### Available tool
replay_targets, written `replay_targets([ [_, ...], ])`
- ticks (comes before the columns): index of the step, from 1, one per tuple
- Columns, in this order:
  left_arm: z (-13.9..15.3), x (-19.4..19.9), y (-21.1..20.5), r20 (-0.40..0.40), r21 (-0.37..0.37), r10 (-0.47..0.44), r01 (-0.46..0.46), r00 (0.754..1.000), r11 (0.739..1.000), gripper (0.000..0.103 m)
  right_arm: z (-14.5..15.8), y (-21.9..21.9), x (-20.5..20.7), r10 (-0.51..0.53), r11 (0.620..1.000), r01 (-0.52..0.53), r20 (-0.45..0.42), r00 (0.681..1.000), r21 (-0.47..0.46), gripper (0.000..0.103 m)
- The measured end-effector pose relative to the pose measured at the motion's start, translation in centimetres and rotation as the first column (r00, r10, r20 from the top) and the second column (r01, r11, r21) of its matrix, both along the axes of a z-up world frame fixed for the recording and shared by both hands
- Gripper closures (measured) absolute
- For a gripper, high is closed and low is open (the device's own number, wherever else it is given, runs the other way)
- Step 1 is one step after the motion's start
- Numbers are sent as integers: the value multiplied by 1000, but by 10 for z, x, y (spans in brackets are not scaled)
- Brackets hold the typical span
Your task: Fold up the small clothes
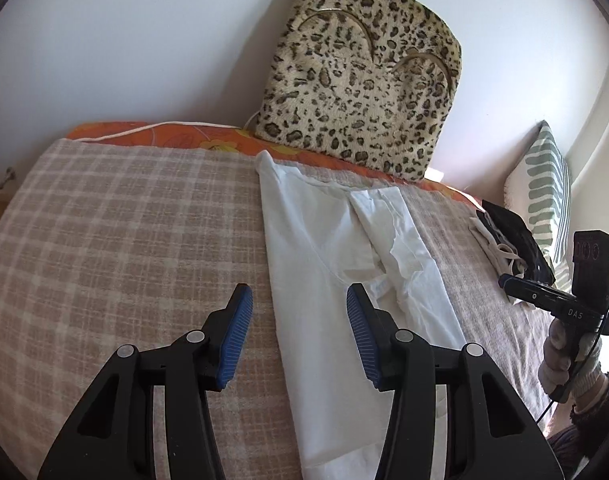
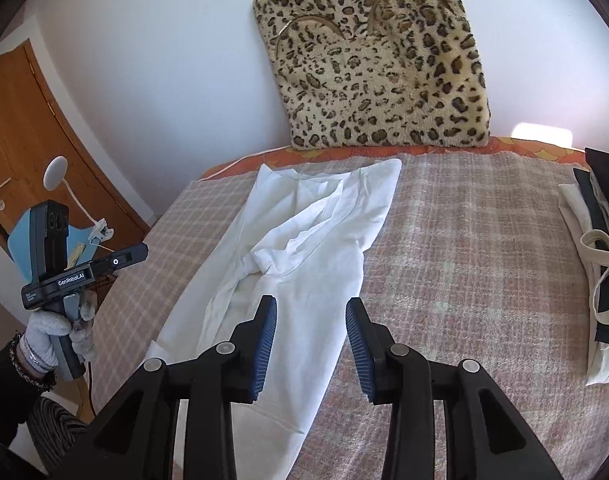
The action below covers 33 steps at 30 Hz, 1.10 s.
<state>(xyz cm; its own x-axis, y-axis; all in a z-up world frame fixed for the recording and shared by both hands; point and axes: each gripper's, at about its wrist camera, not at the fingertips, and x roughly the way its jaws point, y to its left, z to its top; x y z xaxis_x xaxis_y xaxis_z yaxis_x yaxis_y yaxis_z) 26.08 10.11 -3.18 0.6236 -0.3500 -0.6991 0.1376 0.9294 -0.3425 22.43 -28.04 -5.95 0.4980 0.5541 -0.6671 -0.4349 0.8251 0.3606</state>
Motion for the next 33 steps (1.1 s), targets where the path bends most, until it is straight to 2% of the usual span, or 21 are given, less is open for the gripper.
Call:
replay_targets([
  [3,-16,39,11,-32,-12,24,-24,999,1000,55,3,-9,32,-25,999,25,-4,1000,22,64],
  [6,-27,72,21,-44,-51,36,-38,998,998,55,4,-6,69,6,999,-5,-20,1000,51,64],
  [11,-42,115,30,-61,-139,13,-21,998,990,58,-5,25,134,75,995,-72,-37,996,76,64],
  [15,-53,133,30,-70,-164,-15,4,997,986,58,-13,64,175,168,982,-163,-46,985,97,64],
  [17,-58,139,29,-82,-177,-35,20,996,984,58,-20,91,187,238,970,-235,-56,970,62,65],
  [20,-64,142,26,-86,-187,-54,37,995,982,58,-36,129,196,313,947,-317,-83,946,-43,66],
  [26,-65,147,23,-61,-179,-55,43,997,983,58,-65,158,203,323,926,-343,-138,936,-161,65],
  [28,-65,147,22,-53,-176,-62,52,997,983,58,-71,160,203,317,921,-342,-150,936,-188,71],
  [30,-65,149,21,-48,-174,-60,51,997,983,61,-71,159,200,313,917,-338,-140,939,-213,82],
  [31,-65,150,21,-49,-177,-58,49,997,983,64,-70,159,200,313,916,-336,-136,940,-217,96],
  [32,-66,152,21,-53,-181,-57,47,997,982,67,-69,159,198,308,917,-330,-127,943,-225,102],
  [33,-67,154,21,-57,-185,-54,43,997,982,72,-67,160,200,302,916,-321,-113,947,-241,103],
])
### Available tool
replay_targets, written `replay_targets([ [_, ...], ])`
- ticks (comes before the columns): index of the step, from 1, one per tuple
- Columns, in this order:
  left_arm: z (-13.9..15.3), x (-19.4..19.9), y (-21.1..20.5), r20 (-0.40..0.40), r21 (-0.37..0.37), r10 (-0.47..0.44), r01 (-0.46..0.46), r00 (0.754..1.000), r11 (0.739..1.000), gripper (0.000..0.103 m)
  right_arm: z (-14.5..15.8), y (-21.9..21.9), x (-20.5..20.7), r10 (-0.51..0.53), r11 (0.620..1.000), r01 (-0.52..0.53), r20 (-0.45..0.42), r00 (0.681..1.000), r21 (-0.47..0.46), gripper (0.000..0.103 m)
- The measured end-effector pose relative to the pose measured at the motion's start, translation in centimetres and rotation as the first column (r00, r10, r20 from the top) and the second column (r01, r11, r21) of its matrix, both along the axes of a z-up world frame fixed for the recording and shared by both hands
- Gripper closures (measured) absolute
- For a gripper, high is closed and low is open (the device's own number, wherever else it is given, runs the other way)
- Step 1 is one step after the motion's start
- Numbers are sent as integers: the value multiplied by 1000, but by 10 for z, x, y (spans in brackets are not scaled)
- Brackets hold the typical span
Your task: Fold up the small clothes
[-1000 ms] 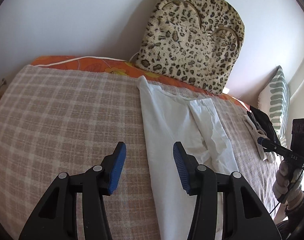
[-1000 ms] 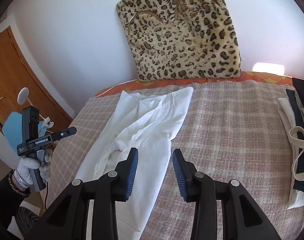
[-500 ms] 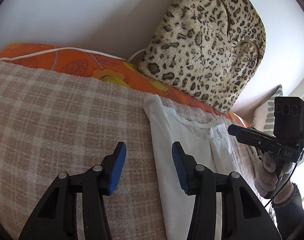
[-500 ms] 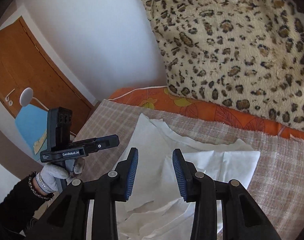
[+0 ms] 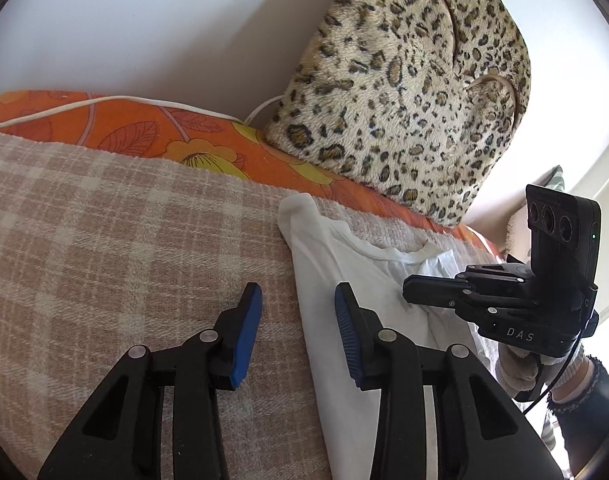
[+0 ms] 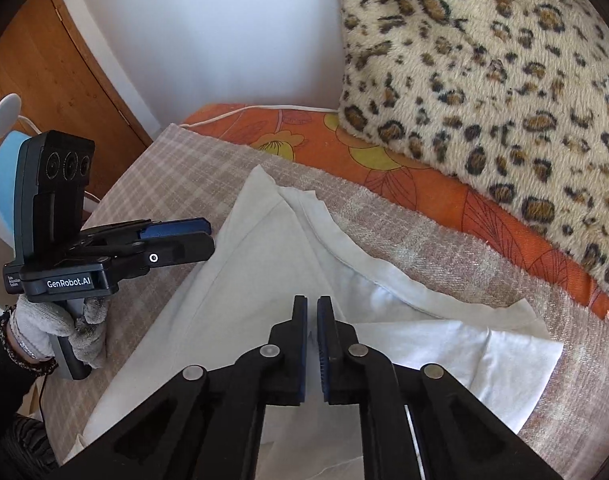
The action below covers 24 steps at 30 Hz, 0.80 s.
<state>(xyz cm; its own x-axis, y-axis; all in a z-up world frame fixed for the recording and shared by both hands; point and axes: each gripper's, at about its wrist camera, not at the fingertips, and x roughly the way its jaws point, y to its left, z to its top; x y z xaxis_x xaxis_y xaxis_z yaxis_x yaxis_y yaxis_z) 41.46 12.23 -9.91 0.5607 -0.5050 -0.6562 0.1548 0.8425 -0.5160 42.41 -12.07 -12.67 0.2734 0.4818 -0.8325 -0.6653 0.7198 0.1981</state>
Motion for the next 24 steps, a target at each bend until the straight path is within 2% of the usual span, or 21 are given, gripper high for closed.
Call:
replay_targets([
  [3,-1,1,0,-2,-7,0,0,1000,1000,79,3,-4,-2,-13,1000,14,38,999,-26,103],
  [7,-1,0,0,-1,-7,3,-3,1000,1000,82,9,-13,3,-20,1000,19,35,999,23,103],
  [9,-1,1,-1,0,0,-2,2,1000,1000,82,13,-12,5,0,999,-1,15,1000,46,96],
  [11,0,1,-4,5,12,-5,5,1000,1000,82,10,-8,10,13,999,-11,-36,999,44,57],
  [12,1,1,-5,9,18,-7,6,1000,1000,82,7,-4,13,14,999,-12,-48,999,39,56],
  [18,0,3,-4,5,22,5,-5,1000,1000,87,-5,20,18,76,996,-78,-45,996,-33,66],
  [19,0,3,-3,5,22,9,-9,1000,1000,89,-8,27,16,94,994,-95,-36,995,-50,72],
  [20,0,3,-2,7,22,13,-13,1000,1000,90,-10,31,14,107,992,-108,-24,994,-68,85],
  [22,0,3,-3,12,30,15,-16,1000,999,93,-10,38,6,127,986,-124,20,992,-107,101],
  [24,1,2,-4,23,42,18,-19,1000,999,95,-7,40,0,135,983,-124,71,988,-138,103],
])
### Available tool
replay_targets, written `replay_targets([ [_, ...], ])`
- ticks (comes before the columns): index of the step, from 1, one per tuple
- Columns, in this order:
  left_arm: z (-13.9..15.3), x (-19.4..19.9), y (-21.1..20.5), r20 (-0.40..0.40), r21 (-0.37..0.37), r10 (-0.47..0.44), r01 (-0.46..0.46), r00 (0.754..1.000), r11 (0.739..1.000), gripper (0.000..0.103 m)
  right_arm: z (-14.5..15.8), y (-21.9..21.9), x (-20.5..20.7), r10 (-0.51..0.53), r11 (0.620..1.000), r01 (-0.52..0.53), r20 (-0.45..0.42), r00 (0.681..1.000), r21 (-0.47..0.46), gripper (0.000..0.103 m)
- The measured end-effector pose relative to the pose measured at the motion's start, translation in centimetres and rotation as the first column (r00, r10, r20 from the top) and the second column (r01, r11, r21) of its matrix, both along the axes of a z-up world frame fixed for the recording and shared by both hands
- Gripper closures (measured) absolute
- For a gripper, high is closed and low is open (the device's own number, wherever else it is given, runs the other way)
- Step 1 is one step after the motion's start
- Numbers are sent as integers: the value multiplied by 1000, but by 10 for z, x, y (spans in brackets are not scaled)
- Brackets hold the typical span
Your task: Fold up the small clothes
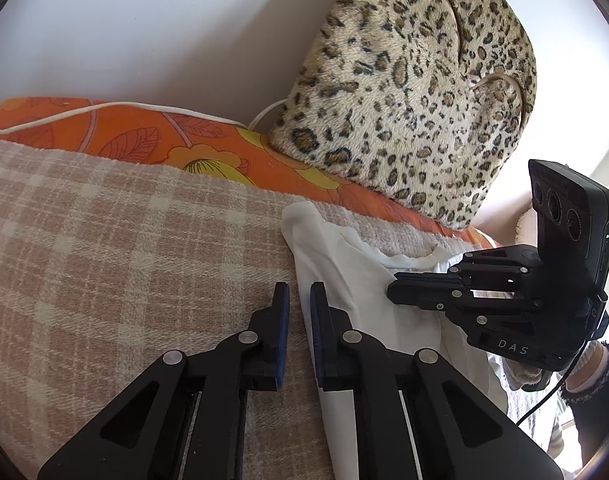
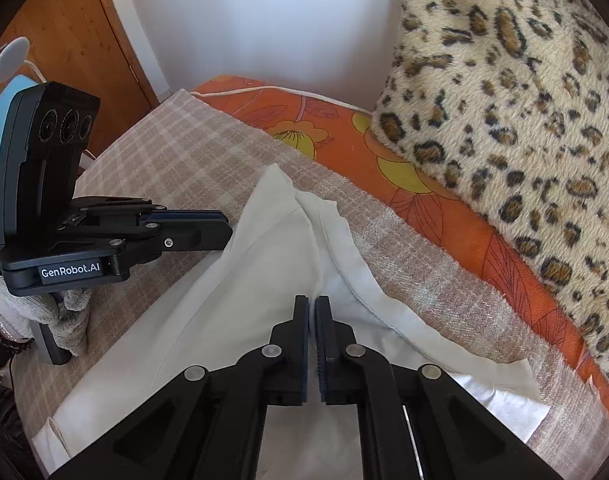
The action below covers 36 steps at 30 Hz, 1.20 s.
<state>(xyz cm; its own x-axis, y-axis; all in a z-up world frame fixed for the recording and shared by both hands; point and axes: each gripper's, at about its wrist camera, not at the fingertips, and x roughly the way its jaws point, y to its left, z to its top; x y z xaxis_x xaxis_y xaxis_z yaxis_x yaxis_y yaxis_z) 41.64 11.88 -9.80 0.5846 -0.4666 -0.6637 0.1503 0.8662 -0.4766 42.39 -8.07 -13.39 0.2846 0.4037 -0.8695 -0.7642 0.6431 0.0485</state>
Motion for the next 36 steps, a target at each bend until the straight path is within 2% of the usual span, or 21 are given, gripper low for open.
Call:
replay_targets([
  [5,1,-1,3,9,18,25,-25,1000,1000,96,7,-13,7,-78,997,78,59,995,-5,103],
  [7,4,-2,5,25,14,39,-39,999,999,95,8,-21,13,-90,995,89,17,996,39,103],
  [9,5,3,9,8,-28,49,-49,999,998,87,15,-31,16,-127,990,126,14,992,67,85],
  [10,6,5,10,3,-56,46,-46,999,997,79,23,-40,16,-150,984,147,26,988,100,70],
  [12,6,13,2,-4,-37,25,-25,1000,999,72,40,-67,18,-211,958,202,22,977,205,70],
  [14,2,23,-8,-43,-30,-16,15,999,999,71,51,-98,22,-283,921,274,-10,959,276,71],
  [15,2,25,-10,-37,-38,-22,21,999,999,71,53,-117,23,-319,901,312,-27,947,301,70],
  [19,-1,40,-10,-60,-97,-3,-3,998,995,71,41,-175,26,-395,848,416,-131,909,328,63],
  [20,-1,42,-10,-56,-101,0,-6,998,995,75,35,-185,28,-403,838,438,-171,899,326,62],
  [22,-1,43,-13,-44,-77,5,-8,999,997,79,20,-198,32,-405,815,474,-257,878,334,62],
  [25,-1,47,-15,-44,-60,6,-9,999,998,87,0,-198,38,-395,806,490,-314,864,333,63],
  [26,0,48,-15,-40,-49,12,-14,999,999,94,-5,-193,40,-402,808,493,-310,862,324,71],
  [27,1,48,-15,-33,-33,16,-17,999,999,96,-6,-189,41,-403,808,489,-296,866,329,77],
  [28,3,50,-18,-23,-13,14,-14,1000,1000,97,-5,-187,39,-401,813,482,-285,870,326,96],
  [29,5,49,-21,-7,23,9,-9,1000,1000,98,-4,-181,38,-404,821,476,-270,874,315,101],
  [32,8,50,-30,31,138,2,-6,1000,990,98,11,-177,31,-422,851,444,-139,896,281,103],
  [34,4,53,-31,24,150,8,-12,1000,989,96,13,-179,34,-444,848,459,-118,888,266,103],
  [36,1,55,-26,-1,120,13,-13,1000,993,89,9,-179,37,-441,854,460,-130,888,242,103],
])
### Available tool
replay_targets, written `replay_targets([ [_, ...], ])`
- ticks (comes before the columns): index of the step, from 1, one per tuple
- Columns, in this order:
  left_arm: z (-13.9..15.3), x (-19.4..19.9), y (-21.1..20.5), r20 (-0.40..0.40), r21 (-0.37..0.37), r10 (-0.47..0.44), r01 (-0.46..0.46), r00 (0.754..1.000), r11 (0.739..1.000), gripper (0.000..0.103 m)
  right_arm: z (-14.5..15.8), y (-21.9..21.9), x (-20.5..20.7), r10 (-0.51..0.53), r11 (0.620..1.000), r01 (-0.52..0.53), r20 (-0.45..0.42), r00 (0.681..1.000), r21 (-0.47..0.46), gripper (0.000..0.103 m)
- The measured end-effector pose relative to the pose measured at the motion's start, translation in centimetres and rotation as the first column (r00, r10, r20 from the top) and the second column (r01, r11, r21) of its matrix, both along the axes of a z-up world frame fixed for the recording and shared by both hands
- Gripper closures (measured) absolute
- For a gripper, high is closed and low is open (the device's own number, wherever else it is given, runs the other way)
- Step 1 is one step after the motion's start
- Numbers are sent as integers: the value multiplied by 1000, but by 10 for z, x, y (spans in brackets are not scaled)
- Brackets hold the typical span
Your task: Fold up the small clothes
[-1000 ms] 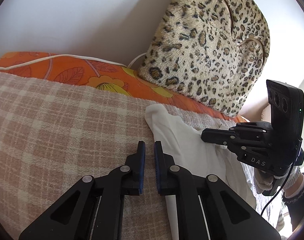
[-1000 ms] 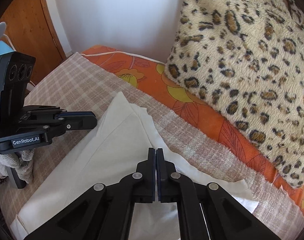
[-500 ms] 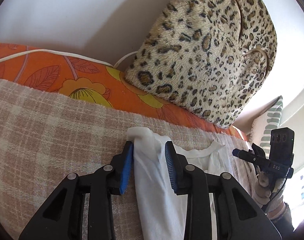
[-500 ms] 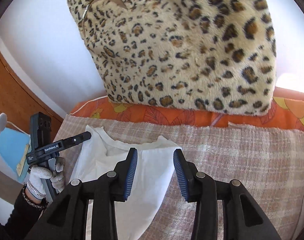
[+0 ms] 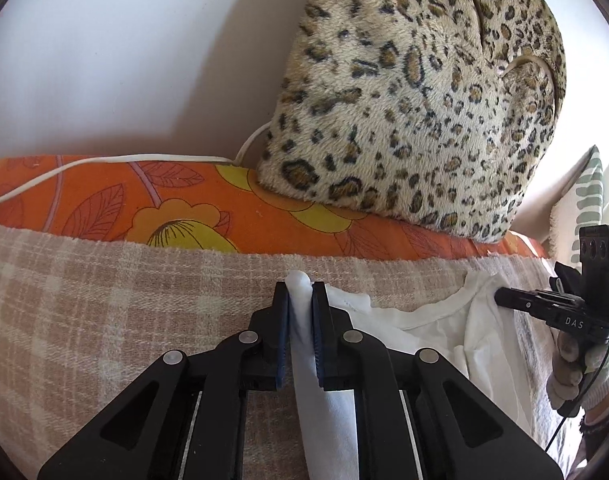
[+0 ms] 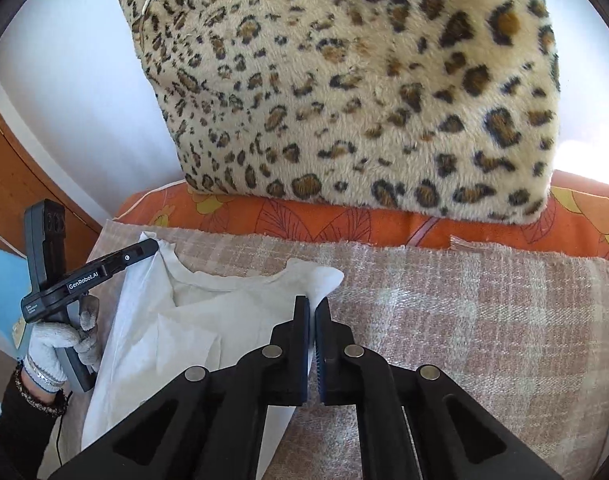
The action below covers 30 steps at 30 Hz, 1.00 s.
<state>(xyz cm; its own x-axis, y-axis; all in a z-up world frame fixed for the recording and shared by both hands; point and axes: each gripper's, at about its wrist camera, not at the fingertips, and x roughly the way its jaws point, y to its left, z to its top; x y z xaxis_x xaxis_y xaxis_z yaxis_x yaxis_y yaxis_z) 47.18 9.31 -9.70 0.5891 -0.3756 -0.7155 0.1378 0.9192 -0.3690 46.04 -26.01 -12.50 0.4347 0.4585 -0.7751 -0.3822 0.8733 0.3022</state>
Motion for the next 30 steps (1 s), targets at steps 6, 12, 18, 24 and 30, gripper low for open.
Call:
replay_targets([
  [6,13,-15,26,15,-76,5,-4,1000,997,85,19,10,-8,0,996,9,97,995,-92,73],
  [12,12,-21,28,20,-103,-6,8,1000,995,85,35,65,-27,271,962,-271,93,958,-8,73],
  [18,8,-22,22,25,-107,-15,17,1000,994,85,4,130,-24,390,914,-391,-31,920,-106,68],
  [24,8,-25,37,34,-153,25,-20,999,988,85,3,142,-40,388,903,-372,36,921,-215,103],
  [30,6,-25,34,23,-155,20,-16,1000,988,73,8,118,-29,312,937,-298,50,949,-184,103],
])
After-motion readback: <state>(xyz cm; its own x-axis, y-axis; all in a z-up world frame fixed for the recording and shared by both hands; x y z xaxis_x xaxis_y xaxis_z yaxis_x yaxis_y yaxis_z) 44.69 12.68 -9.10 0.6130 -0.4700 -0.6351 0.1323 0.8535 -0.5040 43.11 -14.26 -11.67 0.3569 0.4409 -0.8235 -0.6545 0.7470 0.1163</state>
